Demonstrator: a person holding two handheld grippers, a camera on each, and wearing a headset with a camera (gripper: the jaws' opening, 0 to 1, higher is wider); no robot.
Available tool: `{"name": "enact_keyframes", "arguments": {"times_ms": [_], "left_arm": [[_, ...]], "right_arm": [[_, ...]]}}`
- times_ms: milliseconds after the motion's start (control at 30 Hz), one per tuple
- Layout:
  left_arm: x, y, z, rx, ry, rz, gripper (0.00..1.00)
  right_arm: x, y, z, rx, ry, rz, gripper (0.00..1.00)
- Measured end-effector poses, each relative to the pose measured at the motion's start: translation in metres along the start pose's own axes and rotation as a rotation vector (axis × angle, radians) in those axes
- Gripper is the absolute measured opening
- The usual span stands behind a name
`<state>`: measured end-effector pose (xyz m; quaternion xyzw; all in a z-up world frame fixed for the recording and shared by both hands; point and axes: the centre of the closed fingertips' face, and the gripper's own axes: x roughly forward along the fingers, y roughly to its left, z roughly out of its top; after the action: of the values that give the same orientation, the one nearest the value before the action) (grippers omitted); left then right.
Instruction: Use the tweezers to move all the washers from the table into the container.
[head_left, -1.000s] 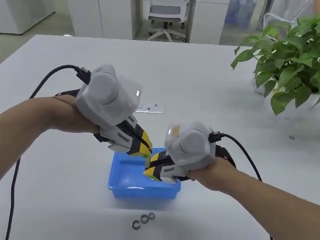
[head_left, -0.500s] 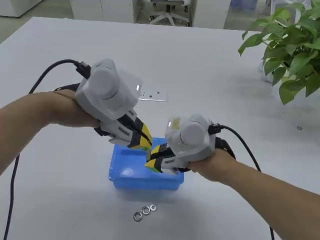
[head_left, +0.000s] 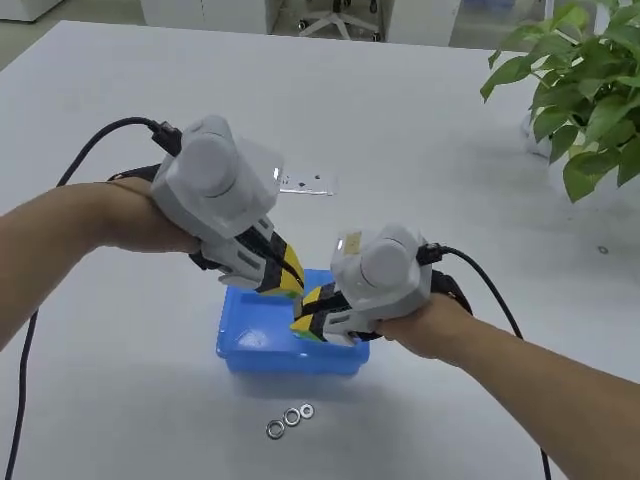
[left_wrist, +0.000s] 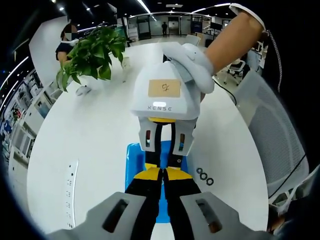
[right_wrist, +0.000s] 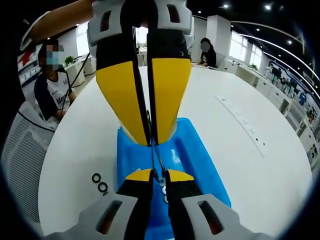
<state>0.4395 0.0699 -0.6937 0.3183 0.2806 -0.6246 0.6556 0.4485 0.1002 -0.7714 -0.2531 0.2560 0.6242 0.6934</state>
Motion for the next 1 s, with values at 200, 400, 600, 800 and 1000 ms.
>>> {"name": "enact_keyframes", "arguments": {"times_ms": [200, 400, 600, 800, 1000], "left_arm": [[-0.004, -0.002, 0.003, 0.005, 0.003, 0.004, 0.06], [-0.008, -0.006, 0.009, 0.015, 0.007, 0.009, 0.06], [-0.013, -0.011, 0.015, 0.021, 0.007, 0.014, 0.06], [-0.019, -0.014, 0.024, 0.034, 0.01, 0.021, 0.06], [-0.022, -0.02, 0.033, 0.047, 0.013, 0.024, 0.06]], "right_arm": [[-0.004, 0.001, 0.003, -0.005, -0.006, -0.006, 0.11], [-0.01, 0.005, 0.008, -0.013, -0.011, -0.011, 0.12], [-0.017, 0.007, 0.013, -0.021, -0.017, -0.018, 0.12], [-0.025, 0.012, 0.019, -0.031, -0.028, -0.029, 0.12], [-0.034, 0.017, 0.023, -0.035, -0.035, -0.04, 0.12]]}}
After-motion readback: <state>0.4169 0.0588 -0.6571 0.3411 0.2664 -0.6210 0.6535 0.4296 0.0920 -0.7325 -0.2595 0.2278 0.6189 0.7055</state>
